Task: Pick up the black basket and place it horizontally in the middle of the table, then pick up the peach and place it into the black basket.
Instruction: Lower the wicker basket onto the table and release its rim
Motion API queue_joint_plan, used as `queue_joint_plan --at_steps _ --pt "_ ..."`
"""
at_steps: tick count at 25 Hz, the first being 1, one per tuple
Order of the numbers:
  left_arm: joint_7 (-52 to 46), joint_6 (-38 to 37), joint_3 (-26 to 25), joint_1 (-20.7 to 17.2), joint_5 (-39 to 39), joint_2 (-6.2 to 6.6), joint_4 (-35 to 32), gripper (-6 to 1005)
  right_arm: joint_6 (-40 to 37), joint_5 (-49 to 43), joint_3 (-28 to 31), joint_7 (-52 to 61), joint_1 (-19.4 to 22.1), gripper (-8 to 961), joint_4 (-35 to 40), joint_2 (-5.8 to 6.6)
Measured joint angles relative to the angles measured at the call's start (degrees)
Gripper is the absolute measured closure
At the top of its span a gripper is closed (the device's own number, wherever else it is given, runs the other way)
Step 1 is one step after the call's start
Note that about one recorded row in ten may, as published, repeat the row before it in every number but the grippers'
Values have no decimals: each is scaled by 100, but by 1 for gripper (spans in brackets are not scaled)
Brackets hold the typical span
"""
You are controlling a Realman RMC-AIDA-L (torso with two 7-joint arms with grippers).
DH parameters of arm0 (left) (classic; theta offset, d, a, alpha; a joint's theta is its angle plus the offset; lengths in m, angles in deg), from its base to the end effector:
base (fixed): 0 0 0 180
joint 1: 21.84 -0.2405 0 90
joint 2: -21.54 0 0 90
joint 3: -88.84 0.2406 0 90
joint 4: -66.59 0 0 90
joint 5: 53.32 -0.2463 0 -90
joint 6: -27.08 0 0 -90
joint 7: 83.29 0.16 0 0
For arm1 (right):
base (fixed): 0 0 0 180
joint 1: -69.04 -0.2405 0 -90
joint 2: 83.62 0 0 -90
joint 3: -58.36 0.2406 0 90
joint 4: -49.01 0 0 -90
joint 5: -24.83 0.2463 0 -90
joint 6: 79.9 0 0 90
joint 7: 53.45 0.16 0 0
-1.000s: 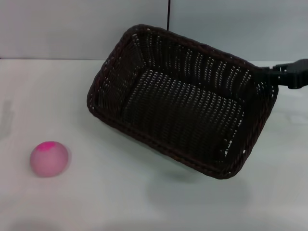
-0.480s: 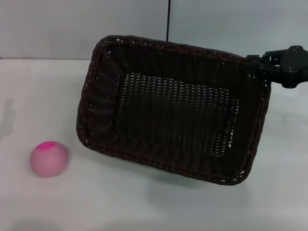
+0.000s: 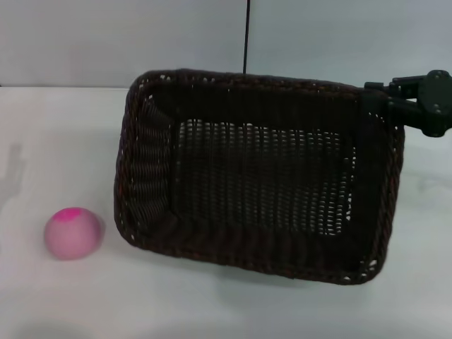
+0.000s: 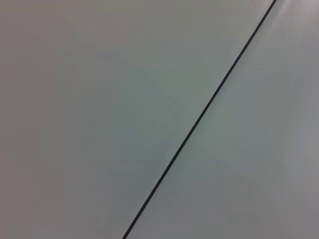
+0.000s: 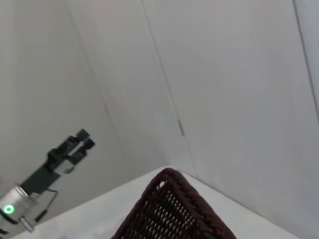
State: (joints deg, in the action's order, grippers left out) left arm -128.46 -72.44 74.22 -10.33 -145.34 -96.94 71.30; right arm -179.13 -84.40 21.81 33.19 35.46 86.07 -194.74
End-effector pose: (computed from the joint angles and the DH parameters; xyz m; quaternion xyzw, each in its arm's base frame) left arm -0.3718 0.2375 0.0364 -0.5109 -0.3140 -0.5696 0.5620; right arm 0.2472 0.3733 0.0648 -0.9274 0.2107 0.2912 0.1034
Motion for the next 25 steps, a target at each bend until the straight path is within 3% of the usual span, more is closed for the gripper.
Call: queue_joint_plan --at_steps 12,16,21,25 --pt "3 146 1 97 0 0 -5 321 -372 41 171 -355 146 762 -569 354" --pt "9 175 3 134 0 0 -6 323 -387 11 27 -433 118 762 -654 357" --pt "9 189 3 137 0 0 -5 325 -370 -2 -309 -580 59 762 -684 248" --pt "12 193 47 134 0 0 -5 327 -352 -6 -366 -625 33 762 -694 229"
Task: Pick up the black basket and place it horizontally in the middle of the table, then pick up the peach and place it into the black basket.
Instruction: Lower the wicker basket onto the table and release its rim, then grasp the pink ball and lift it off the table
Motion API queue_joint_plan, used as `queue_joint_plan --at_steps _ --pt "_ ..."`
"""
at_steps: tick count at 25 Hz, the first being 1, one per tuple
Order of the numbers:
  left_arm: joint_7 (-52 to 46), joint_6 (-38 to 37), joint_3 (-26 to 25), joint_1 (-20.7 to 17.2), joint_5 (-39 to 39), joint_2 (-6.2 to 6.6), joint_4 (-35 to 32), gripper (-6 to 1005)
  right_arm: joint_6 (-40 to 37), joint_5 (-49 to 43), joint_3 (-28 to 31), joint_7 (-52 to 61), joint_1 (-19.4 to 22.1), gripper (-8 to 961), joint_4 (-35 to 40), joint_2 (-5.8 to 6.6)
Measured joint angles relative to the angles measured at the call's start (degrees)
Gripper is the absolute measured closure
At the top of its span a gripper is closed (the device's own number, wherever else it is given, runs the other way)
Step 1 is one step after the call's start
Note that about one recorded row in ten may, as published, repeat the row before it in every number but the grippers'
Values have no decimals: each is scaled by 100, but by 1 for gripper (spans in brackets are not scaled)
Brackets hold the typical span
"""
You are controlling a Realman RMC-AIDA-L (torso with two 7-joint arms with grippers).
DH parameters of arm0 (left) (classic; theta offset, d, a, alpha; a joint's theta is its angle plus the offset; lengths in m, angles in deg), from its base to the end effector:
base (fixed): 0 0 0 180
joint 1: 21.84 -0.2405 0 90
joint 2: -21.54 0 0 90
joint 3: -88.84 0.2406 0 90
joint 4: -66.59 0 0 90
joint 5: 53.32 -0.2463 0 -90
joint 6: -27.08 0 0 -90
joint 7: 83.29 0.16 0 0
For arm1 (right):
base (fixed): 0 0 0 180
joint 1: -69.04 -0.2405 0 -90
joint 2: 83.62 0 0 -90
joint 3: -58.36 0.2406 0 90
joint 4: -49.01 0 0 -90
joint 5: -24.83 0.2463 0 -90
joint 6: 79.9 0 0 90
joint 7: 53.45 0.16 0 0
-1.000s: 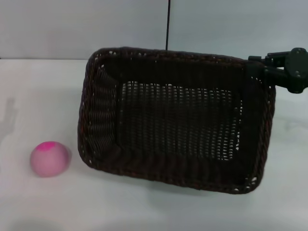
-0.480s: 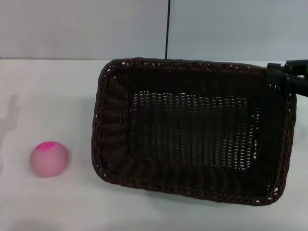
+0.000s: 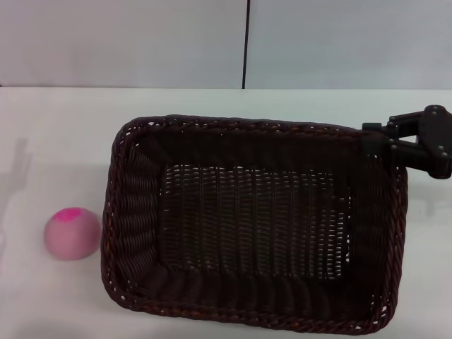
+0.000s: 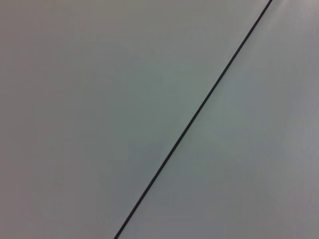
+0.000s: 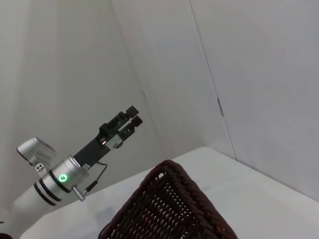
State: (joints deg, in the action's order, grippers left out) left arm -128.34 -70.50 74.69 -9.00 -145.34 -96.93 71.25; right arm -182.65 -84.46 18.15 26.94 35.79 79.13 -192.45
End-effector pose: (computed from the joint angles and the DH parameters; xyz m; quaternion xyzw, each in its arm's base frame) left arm -0.3700 0.2480 0.0327 -0.5183 -0.3213 -0.5648 0.5560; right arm 0.2590 0.3516 0.0499 -0.9385 0.1910 0.2829 0.0515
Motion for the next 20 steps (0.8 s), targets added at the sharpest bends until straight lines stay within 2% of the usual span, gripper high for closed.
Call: queue_joint_plan --at_steps 8,14,18,19,20 --pt "8 36 22 -1 0 -5 0 330 41 -5 -160 -149 -2 761 32 -38" --pt "3 95 59 49 0 -9 0 333 384 38 -118 -198 -4 762 10 -63" --pt "10 123 90 73 0 -9 0 334 600 57 262 -412 -7 598 -17 -103" --pt "19 151 105 95 0 -9 0 335 777 60 740 -651 -10 569 -39 -174" --pt "21 163 112 99 0 -9 0 335 777 60 740 -651 -10 540 -39 -174"
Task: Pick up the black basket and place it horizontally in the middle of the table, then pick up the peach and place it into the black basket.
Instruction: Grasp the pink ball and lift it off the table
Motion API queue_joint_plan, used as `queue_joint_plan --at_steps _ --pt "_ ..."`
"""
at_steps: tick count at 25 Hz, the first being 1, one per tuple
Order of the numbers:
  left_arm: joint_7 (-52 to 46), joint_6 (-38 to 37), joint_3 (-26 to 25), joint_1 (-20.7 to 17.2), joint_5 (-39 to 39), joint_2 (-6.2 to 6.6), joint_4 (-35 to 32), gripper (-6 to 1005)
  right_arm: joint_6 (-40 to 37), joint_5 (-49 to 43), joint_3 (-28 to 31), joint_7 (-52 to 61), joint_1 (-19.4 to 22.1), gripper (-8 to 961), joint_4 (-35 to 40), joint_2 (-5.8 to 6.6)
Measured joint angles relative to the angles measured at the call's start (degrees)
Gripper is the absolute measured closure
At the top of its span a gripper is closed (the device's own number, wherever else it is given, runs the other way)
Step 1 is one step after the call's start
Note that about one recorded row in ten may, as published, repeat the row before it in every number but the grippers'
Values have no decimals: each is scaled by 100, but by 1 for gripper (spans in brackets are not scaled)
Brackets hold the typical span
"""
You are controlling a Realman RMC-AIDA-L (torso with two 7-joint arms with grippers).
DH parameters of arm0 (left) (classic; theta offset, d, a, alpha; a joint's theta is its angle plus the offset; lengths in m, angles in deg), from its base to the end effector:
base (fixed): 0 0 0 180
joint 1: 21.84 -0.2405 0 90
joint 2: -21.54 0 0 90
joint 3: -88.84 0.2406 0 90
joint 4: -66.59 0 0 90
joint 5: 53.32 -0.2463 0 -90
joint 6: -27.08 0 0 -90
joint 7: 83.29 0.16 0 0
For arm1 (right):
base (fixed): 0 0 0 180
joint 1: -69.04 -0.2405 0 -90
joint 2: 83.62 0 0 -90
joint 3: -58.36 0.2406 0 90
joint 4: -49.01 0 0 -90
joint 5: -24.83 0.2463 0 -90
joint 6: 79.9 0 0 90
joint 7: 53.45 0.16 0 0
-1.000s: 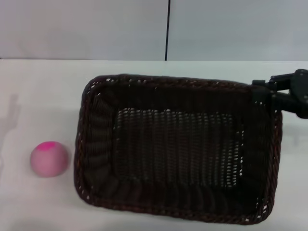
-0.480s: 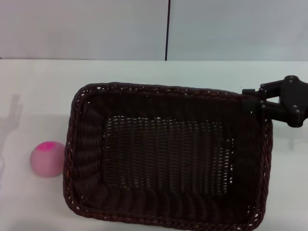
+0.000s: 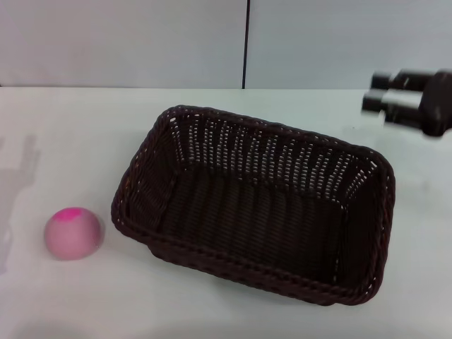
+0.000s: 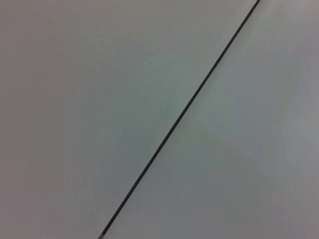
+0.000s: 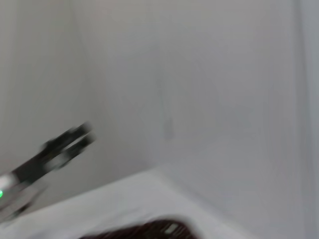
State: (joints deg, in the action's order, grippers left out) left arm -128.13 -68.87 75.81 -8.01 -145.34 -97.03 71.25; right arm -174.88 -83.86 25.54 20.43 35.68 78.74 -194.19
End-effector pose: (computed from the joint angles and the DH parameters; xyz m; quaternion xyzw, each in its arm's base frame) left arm -0.3674 0.2556 0.0269 -0.5287 -0.3288 -0.5593 0.5474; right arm 0.2683 0.3746 0.0553 -0.9220 0.1727 0.3047 0.1649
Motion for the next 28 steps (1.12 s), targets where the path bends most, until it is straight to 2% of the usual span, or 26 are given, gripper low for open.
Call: queue_joint_plan --at_steps 1,2,3,6,7,8,10,11,13,14,15,16,17,18,19,21,23,28 --pt "1 8 23 4 0 0 0 336 207 8 513 -244 -1 511 -56 -75" --pt "1 8 23 4 0 0 0 336 207 8 513 -244 -1 482 -56 -75" --pt "0 10 55 3 -1 0 0 336 298 11 798 -370 0 453 -126 -113" --pt "-24 -27 311 -44 1 31 -84 338 505 76 1714 -774 88 453 -499 -194" --pt "-32 -37 456 -56 0 42 -173 338 505 76 1714 -774 88 453 -499 -194" --pt "-32 -37 456 -56 0 42 -173 338 521 149 1824 -822 166 453 -538 -238" --pt "-107 -61 876 -85 0 56 -482 339 552 418 1965 -883 370 454 -565 -331" --pt "-188 -69 1227 -115 -1 59 -736 340 553 740 1983 -919 572 454 -575 -411" --pt "-436 -38 2504 -380 -2 79 -1599 341 553 1261 1992 -972 874 454 -594 -524" --pt "-436 -38 2504 -380 -2 79 -1599 341 553 1261 1992 -972 874 454 -594 -524" --pt "-452 19 2980 -560 -3 93 -1849 341 565 1558 1998 -1007 1050 454 -630 -587" --pt "-452 19 2980 -560 -3 93 -1849 342 565 1558 1998 -1007 1050 454 -630 -587" --pt "-440 95 3259 -669 -4 106 -1975 342 568 1676 2001 -1020 1104 454 -654 -604" --pt "-440 95 3259 -669 -4 106 -1975 343 571 1777 2004 -1030 1147 454 -687 -610" --pt "-423 217 3540 -791 -8 119 -2076 343 578 1891 2010 -1053 1197 455 -741 -616" --pt "-419 274 3651 -837 -11 124 -2108 344 585 1979 2014 -1084 1231 455 -800 -617" --pt "-413 479 3993 -947 -26 133 -2158 345 587 2009 2015 -1096 1238 455 -820 -618" --pt "-408 606 4123 -940 -265 133 -2165 347 631 2028 1990 -1101 1164 454 -885 -621"
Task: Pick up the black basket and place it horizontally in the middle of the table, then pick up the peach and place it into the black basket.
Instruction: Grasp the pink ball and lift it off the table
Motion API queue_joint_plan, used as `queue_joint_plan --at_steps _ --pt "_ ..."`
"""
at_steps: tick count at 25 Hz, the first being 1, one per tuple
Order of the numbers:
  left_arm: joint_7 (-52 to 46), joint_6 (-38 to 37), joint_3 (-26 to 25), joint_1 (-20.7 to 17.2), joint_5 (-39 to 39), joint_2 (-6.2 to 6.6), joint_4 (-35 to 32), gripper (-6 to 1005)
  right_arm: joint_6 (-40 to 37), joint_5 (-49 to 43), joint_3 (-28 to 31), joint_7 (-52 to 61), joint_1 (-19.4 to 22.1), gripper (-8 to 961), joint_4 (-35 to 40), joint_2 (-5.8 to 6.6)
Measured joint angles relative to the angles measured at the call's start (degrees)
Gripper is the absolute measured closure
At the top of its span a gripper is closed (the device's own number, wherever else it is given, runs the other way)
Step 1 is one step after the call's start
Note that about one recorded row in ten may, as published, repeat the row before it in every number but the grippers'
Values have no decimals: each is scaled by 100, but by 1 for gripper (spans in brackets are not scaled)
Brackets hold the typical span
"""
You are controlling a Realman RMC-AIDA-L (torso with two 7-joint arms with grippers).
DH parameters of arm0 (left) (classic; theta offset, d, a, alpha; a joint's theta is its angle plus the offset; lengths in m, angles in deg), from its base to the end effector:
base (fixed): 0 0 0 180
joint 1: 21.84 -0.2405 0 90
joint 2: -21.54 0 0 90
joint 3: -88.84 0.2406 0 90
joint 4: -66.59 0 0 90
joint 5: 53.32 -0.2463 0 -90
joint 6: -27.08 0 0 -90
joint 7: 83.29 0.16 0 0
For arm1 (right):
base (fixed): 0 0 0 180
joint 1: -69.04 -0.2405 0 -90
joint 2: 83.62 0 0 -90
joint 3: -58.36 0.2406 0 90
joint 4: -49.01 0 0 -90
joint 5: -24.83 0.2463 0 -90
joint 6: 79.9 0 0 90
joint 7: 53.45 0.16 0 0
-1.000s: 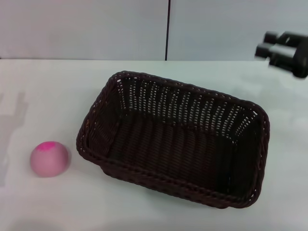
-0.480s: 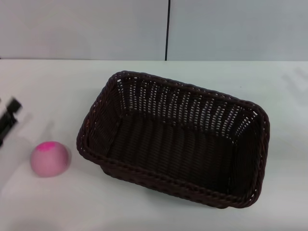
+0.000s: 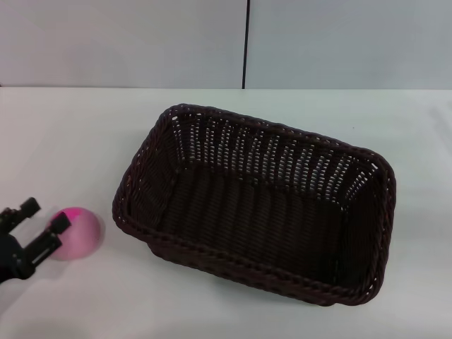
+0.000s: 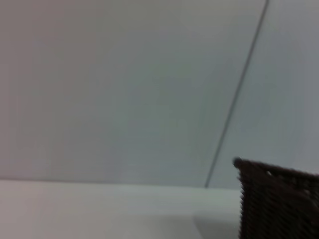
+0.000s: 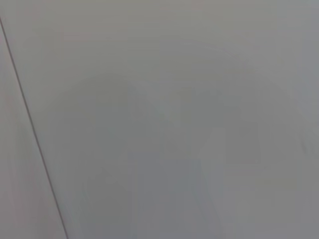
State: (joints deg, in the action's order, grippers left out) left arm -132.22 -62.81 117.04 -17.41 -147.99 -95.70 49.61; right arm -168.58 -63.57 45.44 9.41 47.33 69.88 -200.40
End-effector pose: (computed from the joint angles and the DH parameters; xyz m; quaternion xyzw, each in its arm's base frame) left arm -0.4023 0.2004 0.0003 -0.8022 -0.3194 -0.3312 0.3805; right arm 0.3497 0.3294 0.0768 -0.7131 0.2809 0.4743 0.4331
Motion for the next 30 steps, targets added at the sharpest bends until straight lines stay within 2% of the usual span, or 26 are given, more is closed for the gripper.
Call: queue_joint_plan --at_steps 6,15,20,22,30 --pt "-7 98 -2 86 -342 -20 -4 349 1 4 -29 -4 -14 454 -11 -58" --pt "265 140 -15 88 -345 -26 -7 353 9 1 -27 -7 5 453 -76 -95" --pt "299 139 30 123 -349 -37 -7 572 32 -20 -26 -64 9 454 -145 -98" --pt "302 126 36 124 -351 -38 -7 800 62 -22 -26 -64 9 454 -145 -99" --pt "305 47 -2 126 -346 -39 -5 904 88 -27 -26 -64 -6 454 -153 -105"
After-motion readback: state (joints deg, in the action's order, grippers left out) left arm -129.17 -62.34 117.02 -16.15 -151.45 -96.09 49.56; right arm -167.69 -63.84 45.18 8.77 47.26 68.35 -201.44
